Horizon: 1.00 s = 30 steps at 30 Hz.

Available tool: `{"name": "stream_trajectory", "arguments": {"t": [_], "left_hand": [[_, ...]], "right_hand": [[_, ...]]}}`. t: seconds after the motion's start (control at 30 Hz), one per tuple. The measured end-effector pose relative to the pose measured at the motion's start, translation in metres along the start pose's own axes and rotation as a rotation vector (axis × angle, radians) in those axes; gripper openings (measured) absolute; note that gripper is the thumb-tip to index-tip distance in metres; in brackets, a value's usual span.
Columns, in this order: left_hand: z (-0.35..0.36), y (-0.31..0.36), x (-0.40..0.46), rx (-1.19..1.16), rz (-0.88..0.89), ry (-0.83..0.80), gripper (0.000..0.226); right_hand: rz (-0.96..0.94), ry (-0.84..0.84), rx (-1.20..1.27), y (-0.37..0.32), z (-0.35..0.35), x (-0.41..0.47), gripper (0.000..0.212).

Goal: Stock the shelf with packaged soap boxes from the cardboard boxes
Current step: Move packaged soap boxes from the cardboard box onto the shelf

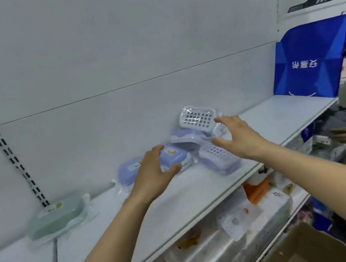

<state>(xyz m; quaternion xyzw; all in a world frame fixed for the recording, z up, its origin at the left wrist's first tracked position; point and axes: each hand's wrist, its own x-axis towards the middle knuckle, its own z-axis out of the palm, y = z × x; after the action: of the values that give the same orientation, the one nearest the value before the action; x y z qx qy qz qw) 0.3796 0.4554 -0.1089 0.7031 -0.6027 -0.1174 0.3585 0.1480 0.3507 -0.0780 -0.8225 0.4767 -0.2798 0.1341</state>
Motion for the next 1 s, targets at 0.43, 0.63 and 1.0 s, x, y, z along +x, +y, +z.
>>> {"name": "stream_trajectory", "arguments": {"t": [0.43,0.63,1.0], "left_hand": [[0.075,0.005,0.197,-0.537,-0.578,-0.038,0.091],[0.093,0.007,0.208,-0.421,-0.575,-0.111,0.116],[0.056,0.034,0.127,-0.819,-0.549,0.145,0.100]], "right_hand": [[0.313,-0.008,0.202,0.048,0.056,0.173,0.083],[0.408,0.160,0.476,0.064,0.059,0.169,0.040],[0.345,0.379,0.709,0.039,0.008,0.081,0.026]]}}
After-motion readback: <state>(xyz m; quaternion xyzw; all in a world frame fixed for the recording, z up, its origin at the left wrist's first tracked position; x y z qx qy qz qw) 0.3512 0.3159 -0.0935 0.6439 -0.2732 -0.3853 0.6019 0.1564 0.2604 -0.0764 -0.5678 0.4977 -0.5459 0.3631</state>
